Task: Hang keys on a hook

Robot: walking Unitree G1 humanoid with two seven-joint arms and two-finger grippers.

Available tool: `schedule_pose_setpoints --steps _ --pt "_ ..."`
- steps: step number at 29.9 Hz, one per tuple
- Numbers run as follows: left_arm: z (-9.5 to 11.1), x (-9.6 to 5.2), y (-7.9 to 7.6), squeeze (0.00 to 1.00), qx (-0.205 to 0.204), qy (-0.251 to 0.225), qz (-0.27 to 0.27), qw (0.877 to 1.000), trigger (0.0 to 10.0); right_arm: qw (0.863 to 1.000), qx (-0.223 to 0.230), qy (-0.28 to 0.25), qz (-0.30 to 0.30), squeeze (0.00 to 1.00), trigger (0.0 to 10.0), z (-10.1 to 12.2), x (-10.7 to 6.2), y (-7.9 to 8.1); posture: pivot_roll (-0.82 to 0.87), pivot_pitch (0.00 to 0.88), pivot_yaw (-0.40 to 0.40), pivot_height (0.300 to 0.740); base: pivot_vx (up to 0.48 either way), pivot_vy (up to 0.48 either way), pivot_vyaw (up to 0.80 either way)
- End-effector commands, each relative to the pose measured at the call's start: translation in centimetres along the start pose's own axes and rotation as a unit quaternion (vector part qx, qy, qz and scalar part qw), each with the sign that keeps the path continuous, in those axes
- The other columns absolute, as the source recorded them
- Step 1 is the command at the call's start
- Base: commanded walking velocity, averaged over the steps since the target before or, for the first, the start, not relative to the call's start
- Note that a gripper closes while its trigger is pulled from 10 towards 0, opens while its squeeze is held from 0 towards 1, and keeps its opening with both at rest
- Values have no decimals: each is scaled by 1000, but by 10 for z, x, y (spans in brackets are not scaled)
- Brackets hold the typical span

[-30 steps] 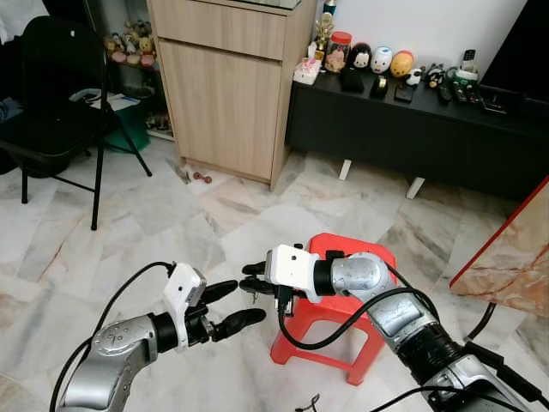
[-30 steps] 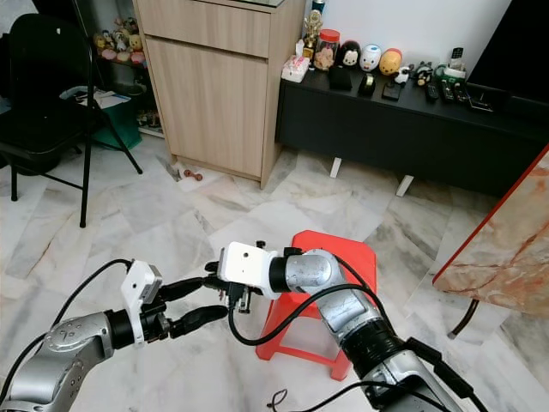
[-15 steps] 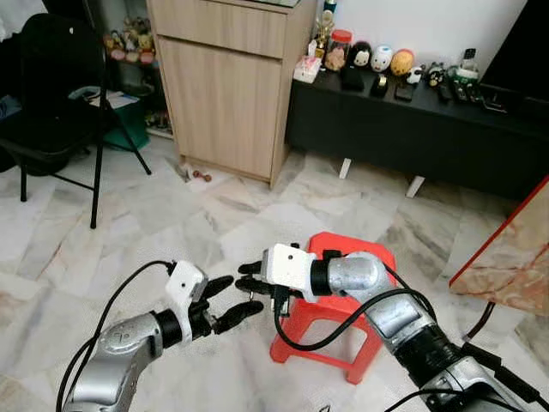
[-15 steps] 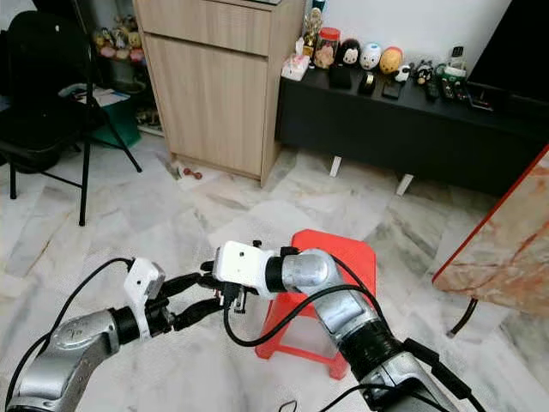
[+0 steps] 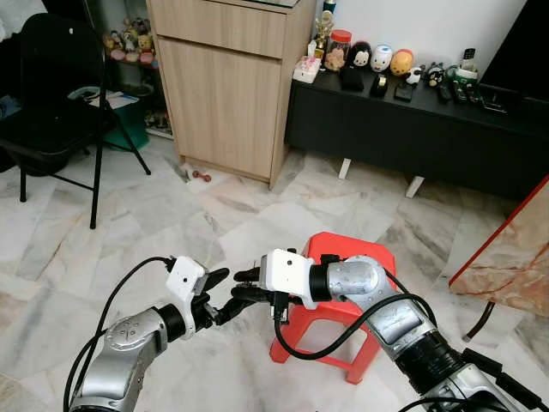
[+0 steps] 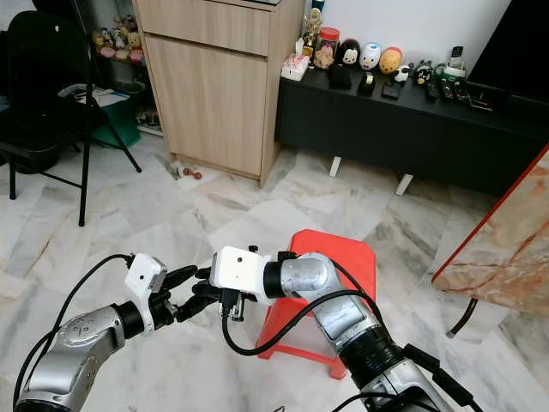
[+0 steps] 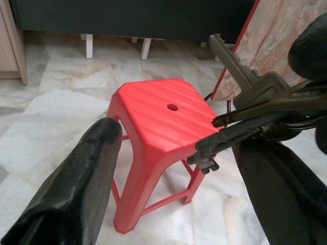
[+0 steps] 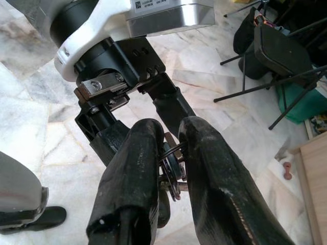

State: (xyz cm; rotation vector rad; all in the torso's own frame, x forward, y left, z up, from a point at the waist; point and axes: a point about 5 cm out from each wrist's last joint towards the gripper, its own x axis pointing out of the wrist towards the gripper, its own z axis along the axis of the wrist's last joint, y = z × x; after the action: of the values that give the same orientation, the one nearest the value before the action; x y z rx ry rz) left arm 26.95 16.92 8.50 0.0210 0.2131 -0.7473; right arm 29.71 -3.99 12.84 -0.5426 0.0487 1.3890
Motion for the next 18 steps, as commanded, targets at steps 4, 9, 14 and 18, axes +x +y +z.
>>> schedule_pose_setpoints --steps 4,9,14,18 --pt "0 -2 1 0 -4 -7 0 1000 10000 1000 0 9 -26 0 10000 -1 -4 -7 103 62 -129 740 0 0 0" --pt "-2 -6 0 0 1 2 -4 1000 10000 997 8 22 -75 0 10000 -4 -8 -20 106 62 -129 740 0 0 0" --pt "-13 -12 1 0 3 28 -1 1000 10000 994 37 27 -100 0 10000 -10 -10 -23 106 60 -130 740 0 0 0" --pt "-27 -21 -1 0 5 64 -10 998 10000 986 82 22 -145 0 10000 -18 -14 -28 106 60 -130 740 0 0 0"
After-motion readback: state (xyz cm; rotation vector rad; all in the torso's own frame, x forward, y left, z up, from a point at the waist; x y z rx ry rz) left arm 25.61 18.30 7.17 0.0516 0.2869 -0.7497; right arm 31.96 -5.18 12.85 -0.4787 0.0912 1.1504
